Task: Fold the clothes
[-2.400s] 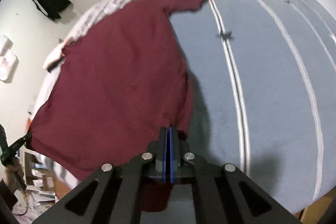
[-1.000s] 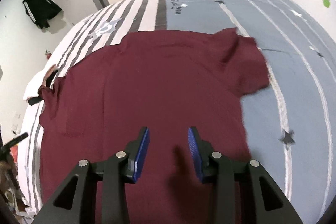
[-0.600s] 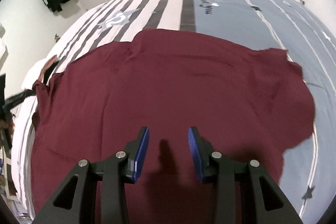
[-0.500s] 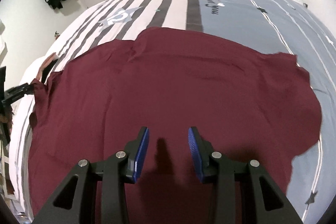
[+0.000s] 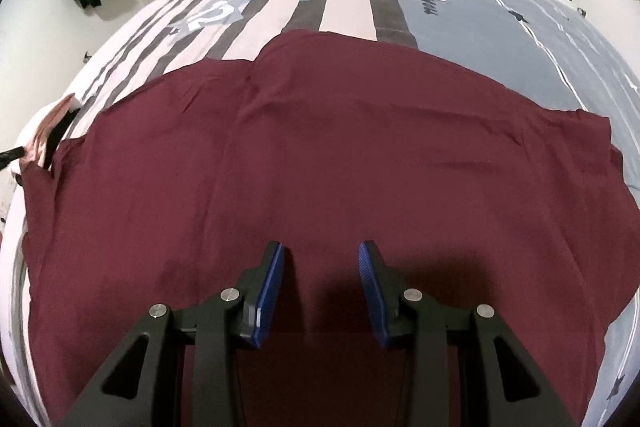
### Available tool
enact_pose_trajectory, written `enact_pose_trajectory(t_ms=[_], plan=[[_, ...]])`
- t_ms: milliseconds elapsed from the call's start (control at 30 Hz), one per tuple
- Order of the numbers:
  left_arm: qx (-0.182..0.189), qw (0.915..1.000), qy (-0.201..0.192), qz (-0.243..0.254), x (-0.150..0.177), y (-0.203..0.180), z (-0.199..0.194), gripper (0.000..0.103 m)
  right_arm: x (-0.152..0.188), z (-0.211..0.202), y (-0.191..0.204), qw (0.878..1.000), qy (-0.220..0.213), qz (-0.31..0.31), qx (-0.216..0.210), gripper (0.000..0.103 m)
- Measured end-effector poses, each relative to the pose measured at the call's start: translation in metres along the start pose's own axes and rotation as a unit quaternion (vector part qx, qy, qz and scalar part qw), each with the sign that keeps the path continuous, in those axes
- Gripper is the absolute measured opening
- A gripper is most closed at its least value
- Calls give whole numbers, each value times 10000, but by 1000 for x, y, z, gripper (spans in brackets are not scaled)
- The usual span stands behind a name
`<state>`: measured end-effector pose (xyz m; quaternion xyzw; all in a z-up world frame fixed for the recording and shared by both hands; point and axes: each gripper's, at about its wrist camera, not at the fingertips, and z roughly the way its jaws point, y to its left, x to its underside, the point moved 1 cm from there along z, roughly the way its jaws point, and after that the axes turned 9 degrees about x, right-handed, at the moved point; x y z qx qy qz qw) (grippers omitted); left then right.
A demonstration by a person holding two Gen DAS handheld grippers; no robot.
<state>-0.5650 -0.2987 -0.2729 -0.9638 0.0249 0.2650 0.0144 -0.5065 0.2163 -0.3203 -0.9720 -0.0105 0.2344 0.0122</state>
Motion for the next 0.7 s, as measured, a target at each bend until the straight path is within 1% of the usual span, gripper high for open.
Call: enact_pose_trajectory(t_ms=[33,100,133,200,267,333,367,467,500,567,600,633,667,700], plan=[[153,9998,-11,-102,5,3,-4,5,0,0,0,10000,8,1,-1,36],[457,9985,-32,-306,15,8,-11,18,0,-1,-1,10000,24,1,-4,36],[607,9973,-40,-405,21,10,-15,28,0,-1,-1,10000,31,14,-21,36],[854,9947,24,-566,44,1,-10,36,1,-3,-3,9999,45,80,-58,36],[1153,9895,160,-851,69,-8,-4,38,1,-4,-4,9998,55,142,-92,36],[1359,9855,188,-997,89,-18,-2,39,1,-5,-4,9997,51,176,-147,36],[1457,9841,202,-998,95,-24,-1,39,2,-7,-4,9996,44,189,-185,36],[1578,9829,297,-902,111,-42,4,40,3,-12,-1,9995,-24,156,-290,36],[1513,9846,347,-802,114,-48,7,40,4,-14,1,9994,-49,101,-324,36],[1509,9858,309,-668,118,-57,10,38,6,-15,8,9995,-63,-83,-311,36],[1474,9865,319,-635,119,-59,11,23,8,-15,10,9995,-48,-136,-297,36],[1441,9872,328,-606,119,-60,12,12,9,-14,11,9995,-37,-134,-292,36],[1454,9867,319,-653,118,-59,10,6,9,-14,11,9995,-29,-118,-290,36],[1421,9868,248,-740,118,-58,1,4,10,-13,11,9995,-21,-101,-288,36]])
